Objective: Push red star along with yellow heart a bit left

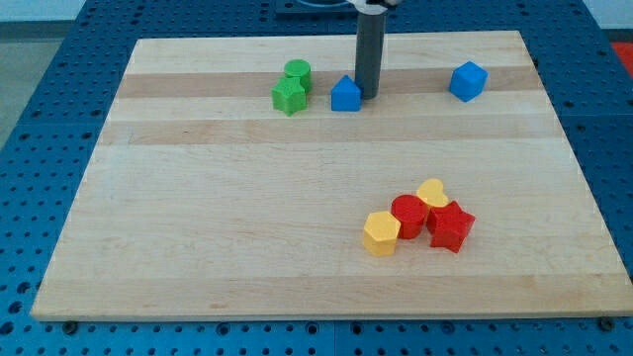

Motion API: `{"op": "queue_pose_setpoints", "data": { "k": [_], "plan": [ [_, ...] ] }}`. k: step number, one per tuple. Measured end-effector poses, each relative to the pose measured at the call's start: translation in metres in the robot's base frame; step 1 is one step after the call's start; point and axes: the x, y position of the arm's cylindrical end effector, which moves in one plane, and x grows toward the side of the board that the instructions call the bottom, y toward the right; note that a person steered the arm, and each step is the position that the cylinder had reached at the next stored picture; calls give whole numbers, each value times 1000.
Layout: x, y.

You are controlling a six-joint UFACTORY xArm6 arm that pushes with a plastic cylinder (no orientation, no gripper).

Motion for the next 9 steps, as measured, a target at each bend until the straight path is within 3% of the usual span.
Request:
{"op": "queue_pose_setpoints", "data": {
  "k": [3,4,5,7,8,9],
  "plan": [
    [1,-25],
    [11,15],
    [51,55],
    [87,-6],
    [54,-69],
    [53,-83]
  ]
}}
